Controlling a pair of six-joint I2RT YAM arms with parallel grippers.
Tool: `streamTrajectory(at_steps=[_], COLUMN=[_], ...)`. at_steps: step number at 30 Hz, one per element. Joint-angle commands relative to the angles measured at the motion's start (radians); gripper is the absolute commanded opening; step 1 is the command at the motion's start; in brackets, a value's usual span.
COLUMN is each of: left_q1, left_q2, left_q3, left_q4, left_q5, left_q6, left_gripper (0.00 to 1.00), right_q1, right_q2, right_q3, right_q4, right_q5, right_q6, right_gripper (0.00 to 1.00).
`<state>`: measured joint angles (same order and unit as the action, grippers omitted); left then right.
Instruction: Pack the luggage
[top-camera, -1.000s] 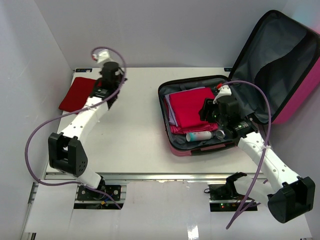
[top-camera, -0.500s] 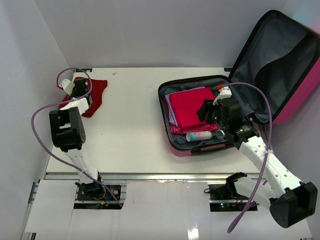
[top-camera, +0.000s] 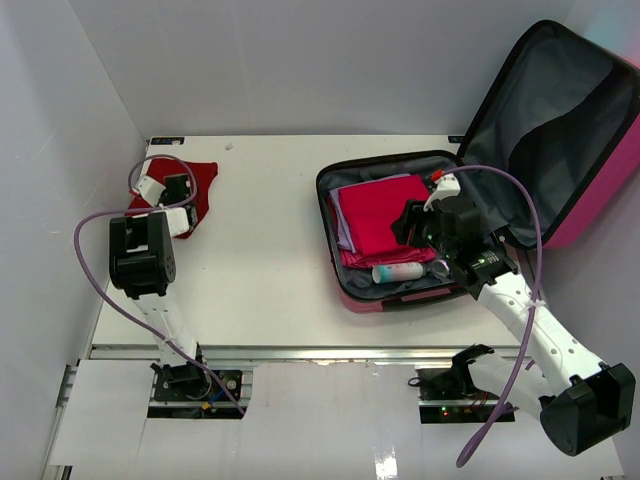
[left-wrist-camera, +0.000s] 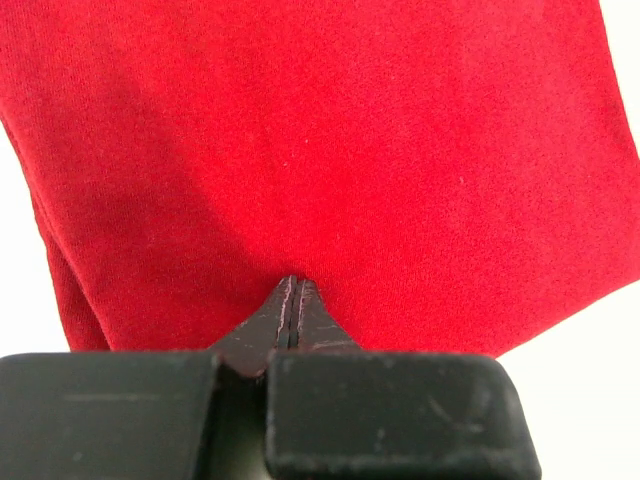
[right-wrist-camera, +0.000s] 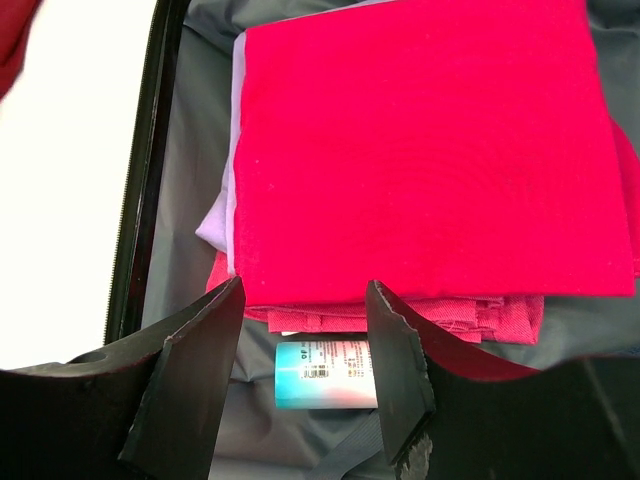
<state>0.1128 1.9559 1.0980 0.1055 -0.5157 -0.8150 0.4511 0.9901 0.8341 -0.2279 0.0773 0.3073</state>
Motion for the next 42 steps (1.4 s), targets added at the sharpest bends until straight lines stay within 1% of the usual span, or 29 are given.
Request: streamTrajectory(at_steps=[1, 4, 6, 10, 11, 14, 16, 17, 18, 19, 20, 22, 24, 25, 26, 27, 30, 31, 32, 34, 36, 39, 42], left_q1=[-0.101, -0.17, -0.236, -0.346, -0.39, -0.487, -0.519, -0.522, -0.522, -0.522, -0.52, -0.515, -0.484, -0.468, -0.448, -0.409, -0.249, -0.202, -0.167, -0.122, -0.059, -0.04, -0.039], left_q2=[-0.133, -0.193, -0.231, -0.336, -0.355, -0.404, -0.406, -0.407, -0.408, -0.412, -0.422, -0.442, -0.476, -0.49, -0.499, -0.498, -0.475, -0.468, -0.469, -0.491, -0.503, -0.5, -0.501], left_q3=[-0.132, -0.185, -0.225, -0.346, -0.382, -0.398, -0.363, -0.334, -0.301, -0.267, -0.22, -0.169, -0.151, -0.15, -0.151, -0.149, -0.141, -0.154, -0.178, -0.274, -0.343, -0.38, -0.399], left_q4=[-0.04, -0.048, -0.05, -0.034, -0.018, 0.017, 0.02, 0.024, 0.018, -0.003, -0.025, -0.068, -0.072, -0.067, -0.064, -0.074, -0.152, -0.182, -0.198, -0.172, -0.154, -0.197, -0.201], left_q5=[0.003, 0.01, -0.008, -0.01, -0.009, -0.012, 0.009, 0.044, 0.071, 0.081, 0.079, 0.06, 0.068, 0.069, 0.072, 0.093, 0.184, 0.189, 0.179, 0.161, 0.15, 0.087, 0.079], left_q6=[-0.048, -0.071, -0.105, -0.217, -0.231, -0.246, -0.202, -0.177, -0.146, -0.104, -0.068, -0.029, 0.013, 0.028, 0.038, 0.032, -0.03, -0.069, -0.108, -0.176, -0.211, -0.268, -0.282], left_gripper=[0.0, 0.0, 0.0, 0.0, 0.0, 0.0, 0.0, 0.05, 0.12, 0.22, 0.3, 0.38, 0.39, 0.39, 0.34, 0.26, 0.04, 0.0, 0.0, 0.0, 0.0, 0.0, 0.0], right_q1=[0.007, 0.008, 0.008, 0.008, 0.008, 0.01, 0.009, 0.011, 0.012, 0.012, 0.012, 0.015, 0.016, 0.018, 0.018, 0.019, 0.02, 0.02, 0.021, 0.023, 0.023, 0.026, 0.028], right_q2=[-0.003, -0.004, -0.008, -0.011, -0.013, -0.014, -0.009, -0.007, -0.004, 0.0, 0.002, 0.005, 0.003, 0.002, -0.001, -0.003, -0.007, -0.008, -0.006, 0.0, 0.002, 0.002, 0.001], right_q3=[0.007, 0.008, 0.01, 0.014, 0.014, 0.016, 0.018, 0.021, 0.023, 0.026, 0.028, 0.029, 0.031, 0.03, 0.03, 0.03, 0.03, 0.03, 0.03, 0.033, 0.037, 0.037, 0.04], right_q4=[0.046, 0.042, 0.043, 0.039, 0.038, 0.035, 0.033, 0.031, 0.027, 0.024, 0.022, 0.018, 0.018, 0.018, 0.018, 0.017, 0.016, 0.016, 0.016, 0.012, 0.009, 0.009, 0.006], right_q5=[-0.009, -0.002, -0.004, -0.008, -0.01, -0.016, -0.02, -0.024, -0.028, -0.033, -0.037, -0.039, -0.038, -0.037, -0.037, -0.037, -0.035, -0.032, -0.031, -0.035, -0.04, -0.036, -0.033], right_q6=[-0.009, -0.011, -0.012, -0.014, -0.014, -0.018, -0.022, -0.024, -0.026, -0.029, -0.032, -0.034, -0.034, -0.034, -0.034, -0.034, -0.034, -0.034, -0.034, -0.034, -0.034, -0.034, -0.035], right_gripper=[0.58, 0.59, 0.59, 0.59, 0.59, 0.59, 0.59, 0.59, 0.59, 0.59, 0.6, 0.6, 0.6, 0.6, 0.6, 0.6, 0.6, 0.6, 0.6, 0.6, 0.6, 0.6, 0.6])
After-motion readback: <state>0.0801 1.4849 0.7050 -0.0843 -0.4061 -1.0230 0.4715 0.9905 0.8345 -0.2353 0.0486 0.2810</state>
